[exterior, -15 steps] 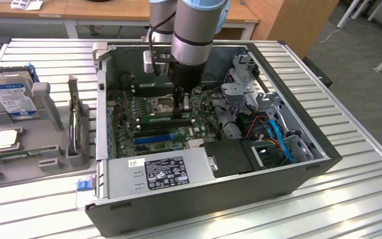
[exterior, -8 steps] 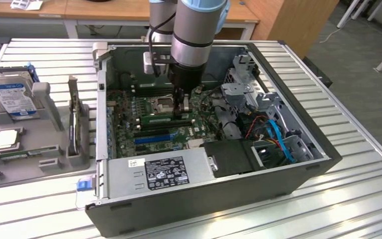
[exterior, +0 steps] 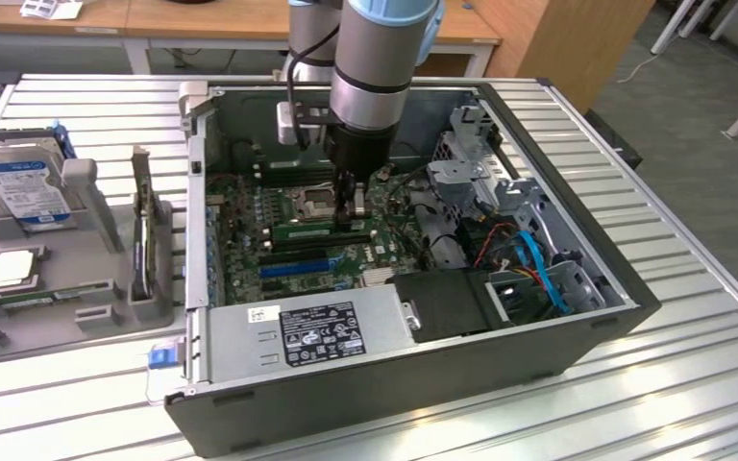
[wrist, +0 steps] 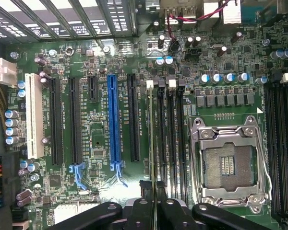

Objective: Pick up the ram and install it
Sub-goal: 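Insert the ram into the slot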

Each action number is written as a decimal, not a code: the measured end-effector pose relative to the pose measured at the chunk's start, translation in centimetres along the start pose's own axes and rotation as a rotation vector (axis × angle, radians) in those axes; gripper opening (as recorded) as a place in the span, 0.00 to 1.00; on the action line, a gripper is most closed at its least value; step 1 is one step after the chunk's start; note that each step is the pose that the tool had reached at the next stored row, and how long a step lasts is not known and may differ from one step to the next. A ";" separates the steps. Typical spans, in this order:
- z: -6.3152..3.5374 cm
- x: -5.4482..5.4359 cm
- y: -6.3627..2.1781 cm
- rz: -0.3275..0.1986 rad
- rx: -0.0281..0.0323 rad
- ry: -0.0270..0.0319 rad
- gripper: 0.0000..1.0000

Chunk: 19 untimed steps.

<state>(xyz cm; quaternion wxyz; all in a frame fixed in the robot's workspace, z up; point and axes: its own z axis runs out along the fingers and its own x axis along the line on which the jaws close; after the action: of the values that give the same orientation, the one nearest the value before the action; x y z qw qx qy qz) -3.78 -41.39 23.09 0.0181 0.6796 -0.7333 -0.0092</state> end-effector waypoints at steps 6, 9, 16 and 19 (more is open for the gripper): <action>0.12 -0.1 0.00 0.000 -0.0001 0.0002 0.13; 0.40 -0.1 -0.01 0.000 0.0000 0.0006 0.13; 0.42 -0.1 -0.01 0.000 0.0000 0.0008 0.13; 0.42 -0.1 -0.01 0.000 0.0001 0.0004 0.13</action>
<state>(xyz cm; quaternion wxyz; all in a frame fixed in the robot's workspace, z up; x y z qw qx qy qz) -3.78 -41.33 22.67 0.0182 0.6796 -0.7333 -0.0090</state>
